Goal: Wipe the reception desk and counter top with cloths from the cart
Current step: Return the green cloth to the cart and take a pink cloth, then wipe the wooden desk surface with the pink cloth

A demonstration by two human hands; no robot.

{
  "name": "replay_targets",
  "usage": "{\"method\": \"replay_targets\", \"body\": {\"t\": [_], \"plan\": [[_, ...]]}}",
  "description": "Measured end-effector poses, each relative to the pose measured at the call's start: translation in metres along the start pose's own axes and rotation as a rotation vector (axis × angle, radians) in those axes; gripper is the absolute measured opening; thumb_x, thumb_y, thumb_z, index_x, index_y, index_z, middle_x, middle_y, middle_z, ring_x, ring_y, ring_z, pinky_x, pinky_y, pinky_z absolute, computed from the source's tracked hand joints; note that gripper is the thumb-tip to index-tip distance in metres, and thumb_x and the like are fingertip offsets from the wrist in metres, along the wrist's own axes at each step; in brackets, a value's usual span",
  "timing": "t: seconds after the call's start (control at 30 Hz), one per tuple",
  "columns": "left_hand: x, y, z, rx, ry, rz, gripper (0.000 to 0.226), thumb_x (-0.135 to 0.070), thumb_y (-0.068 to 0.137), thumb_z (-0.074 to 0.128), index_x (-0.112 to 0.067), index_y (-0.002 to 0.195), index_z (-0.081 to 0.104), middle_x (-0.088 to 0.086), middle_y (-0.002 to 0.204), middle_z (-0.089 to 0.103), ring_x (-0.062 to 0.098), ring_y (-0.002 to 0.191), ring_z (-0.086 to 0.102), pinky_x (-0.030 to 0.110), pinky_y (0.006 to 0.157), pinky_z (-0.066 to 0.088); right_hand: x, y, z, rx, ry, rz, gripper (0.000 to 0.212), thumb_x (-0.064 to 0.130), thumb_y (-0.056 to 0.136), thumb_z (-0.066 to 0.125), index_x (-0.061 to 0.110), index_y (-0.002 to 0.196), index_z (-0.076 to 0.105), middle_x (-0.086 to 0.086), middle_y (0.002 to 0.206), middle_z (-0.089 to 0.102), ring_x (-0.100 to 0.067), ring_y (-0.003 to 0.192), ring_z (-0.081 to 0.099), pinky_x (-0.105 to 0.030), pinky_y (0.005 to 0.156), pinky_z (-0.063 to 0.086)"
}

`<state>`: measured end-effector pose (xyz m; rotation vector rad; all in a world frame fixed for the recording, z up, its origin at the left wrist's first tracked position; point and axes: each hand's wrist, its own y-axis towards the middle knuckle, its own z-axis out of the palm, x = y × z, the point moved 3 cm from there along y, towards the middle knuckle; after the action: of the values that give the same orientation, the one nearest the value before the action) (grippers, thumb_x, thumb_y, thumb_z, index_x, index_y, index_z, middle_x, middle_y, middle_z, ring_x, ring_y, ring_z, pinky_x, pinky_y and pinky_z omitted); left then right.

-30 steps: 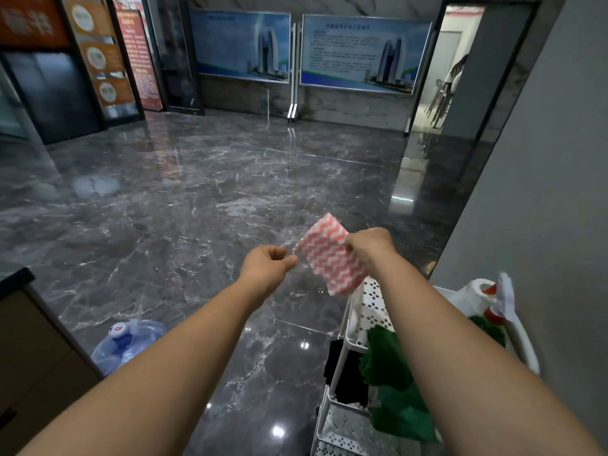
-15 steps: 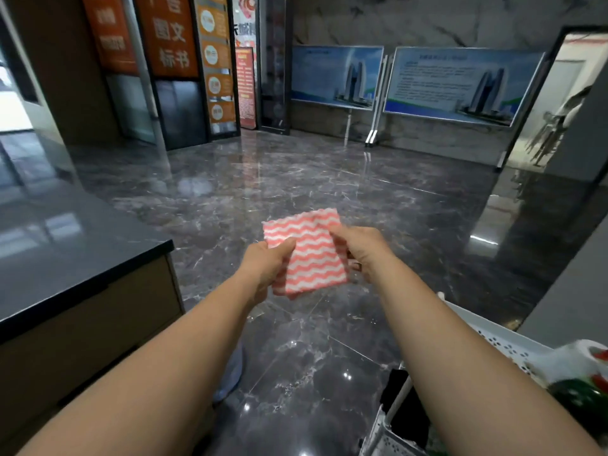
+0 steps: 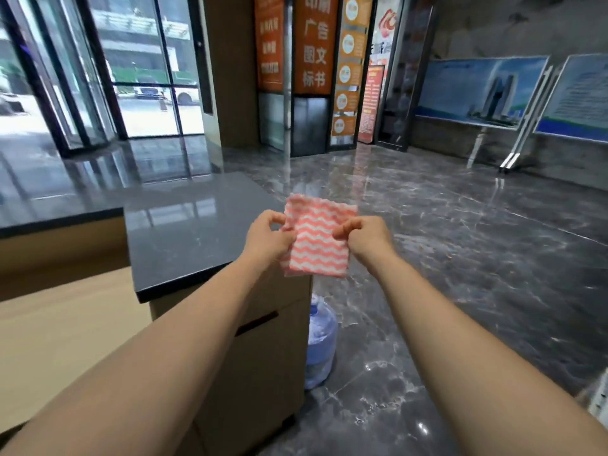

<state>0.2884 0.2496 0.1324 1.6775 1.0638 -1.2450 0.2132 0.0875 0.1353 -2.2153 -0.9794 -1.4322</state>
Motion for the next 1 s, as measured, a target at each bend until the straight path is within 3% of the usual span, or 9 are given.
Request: {"method": "replay_targets", "body": {"t": [0.1, 0.2, 0.33, 0.6, 0.7, 0.83, 0.93, 1.0], "plan": [[0.003, 0.000, -0.053, -0.132, 0.044, 0.024, 0.020, 0.003, 0.085, 0.059, -0.015, 0.079, 0.055, 0.007, 0.088, 0.061, 0.024, 0.085, 0.061, 0.028, 0.062, 0.049, 0.033, -0.012, 0.044, 0.069, -0.003, -0.071, 0.044, -0.008, 0.082, 0.048, 0.024, 0.058, 0.068, -0.001, 0.106, 0.072, -0.022, 0.103, 0.062, -0.036, 0.096, 0.050], [0.015, 0.000, -0.105, -0.191, 0.008, -0.014, 0.023, 0.002, 0.083, 0.063, -0.018, 0.077, 0.053, 0.012, 0.095, 0.064, 0.030, 0.090, 0.065, 0.038, 0.073, 0.055, 0.059, -0.026, 0.090, 0.109, -0.036, -0.118, 0.046, -0.005, 0.082, 0.048, 0.026, 0.054, 0.067, 0.000, 0.108, 0.072, -0.024, 0.100, 0.063, -0.043, 0.095, 0.051], [0.037, -0.010, -0.174, -0.266, -0.020, -0.080, 0.026, -0.005, 0.085, 0.068, -0.015, 0.104, 0.053, 0.013, 0.109, 0.063, 0.028, 0.091, 0.067, 0.047, 0.078, 0.058, 0.088, -0.051, 0.151, 0.210, -0.093, -0.159, 0.043, -0.001, 0.087, 0.048, 0.026, 0.059, 0.068, 0.002, 0.102, 0.070, -0.020, 0.100, 0.061, -0.042, 0.092, 0.052], [0.085, -0.036, -0.303, -0.453, -0.012, -0.203, 0.046, -0.007, 0.085, 0.068, -0.016, 0.124, 0.045, 0.004, 0.115, 0.053, 0.025, 0.099, 0.062, 0.035, 0.075, 0.057, 0.130, -0.102, 0.282, 0.423, -0.096, -0.176, 0.034, 0.004, 0.089, 0.052, 0.021, 0.066, 0.071, 0.006, 0.084, 0.062, -0.023, 0.094, 0.060, -0.046, 0.090, 0.053], [0.101, -0.050, -0.342, -0.488, 0.027, -0.250, 0.036, -0.008, 0.086, 0.067, -0.016, 0.116, 0.048, 0.003, 0.110, 0.055, 0.025, 0.097, 0.063, 0.038, 0.077, 0.058, 0.137, -0.118, 0.331, 0.505, -0.116, -0.175, 0.014, 0.015, 0.087, 0.062, 0.014, 0.079, 0.074, -0.006, 0.089, 0.067, -0.026, 0.088, 0.063, -0.048, 0.083, 0.057], [0.128, -0.067, -0.390, -0.541, 0.104, -0.306, 0.009, -0.006, 0.085, 0.067, -0.010, 0.090, 0.060, 0.006, 0.096, 0.065, 0.025, 0.090, 0.066, 0.045, 0.077, 0.059, 0.143, -0.145, 0.394, 0.592, -0.179, -0.167, 0.009, 0.017, 0.087, 0.065, 0.012, 0.089, 0.071, -0.007, 0.094, 0.067, -0.025, 0.086, 0.064, -0.044, 0.081, 0.059], [0.153, -0.076, -0.414, -0.577, 0.061, -0.372, 0.016, 0.002, 0.084, 0.062, -0.011, 0.073, 0.062, 0.013, 0.091, 0.068, 0.032, 0.089, 0.068, 0.048, 0.076, 0.058, 0.141, -0.161, 0.429, 0.650, -0.268, -0.191, 0.015, 0.017, 0.086, 0.063, 0.013, 0.098, 0.071, -0.006, 0.099, 0.067, -0.025, 0.090, 0.064, -0.040, 0.081, 0.058], [0.169, -0.077, -0.424, -0.569, 0.047, -0.412, 0.024, 0.007, 0.085, 0.053, -0.009, 0.070, 0.062, 0.016, 0.088, 0.067, 0.033, 0.082, 0.067, 0.043, 0.067, 0.057, 0.137, -0.168, 0.449, 0.690, -0.288, -0.194, 0.020, 0.017, 0.083, 0.059, 0.014, 0.098, 0.072, -0.007, 0.101, 0.069, -0.028, 0.092, 0.065, -0.042, 0.082, 0.058]]}}
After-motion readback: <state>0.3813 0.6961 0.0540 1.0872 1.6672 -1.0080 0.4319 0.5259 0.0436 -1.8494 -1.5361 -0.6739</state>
